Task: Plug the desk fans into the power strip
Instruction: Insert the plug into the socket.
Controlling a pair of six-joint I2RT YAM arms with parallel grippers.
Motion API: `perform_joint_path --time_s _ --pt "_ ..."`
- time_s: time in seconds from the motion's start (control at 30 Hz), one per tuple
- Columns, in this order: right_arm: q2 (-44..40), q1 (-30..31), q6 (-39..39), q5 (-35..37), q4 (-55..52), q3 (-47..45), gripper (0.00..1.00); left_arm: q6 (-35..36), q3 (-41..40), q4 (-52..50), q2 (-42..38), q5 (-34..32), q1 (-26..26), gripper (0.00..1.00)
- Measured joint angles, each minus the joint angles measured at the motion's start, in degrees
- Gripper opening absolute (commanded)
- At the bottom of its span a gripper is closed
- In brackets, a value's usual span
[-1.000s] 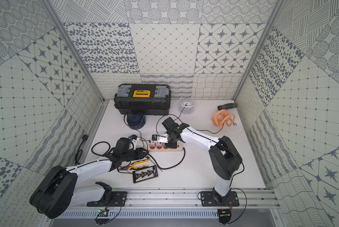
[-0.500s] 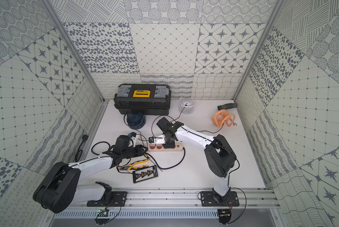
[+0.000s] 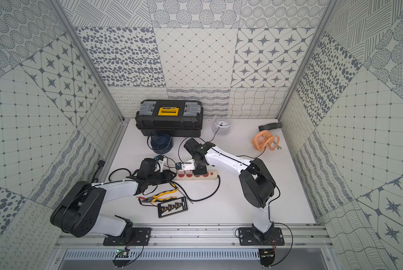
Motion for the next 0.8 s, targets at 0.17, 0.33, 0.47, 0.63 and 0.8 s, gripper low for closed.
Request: perform_joint_path --time_s 0.17,0.33,0.47,0.63,0.8 --pt "0.44 -0.22 -0.15 -0.11 -0.50 0.42 0.00 0.20 0.11 2.25 1.25 -0.02 0.35 0.28" --pt "0.68 -0.24 -0.13 -0.07 -0.76 0.74 0.00 0.55 0.09 2.93 1.46 -0.26 0.35 0.29" --pt "1.42 -1.11 0.33 -0.70 0.39 0.44 0.00 0.85 0.09 2.91 1.14 -0.39 0.35 0.29" --pt "1.36 -2.97 1.07 -1.77 2.80 -0.24 0.00 1.05 -0.55 2.91 0.35 0.00 0.35 0.30" --pt "1.81 -2.67 1.14 -0.94 2.93 0.20 0.00 1.07 -1.38 2.01 0.11 0.42 0.35 0.31"
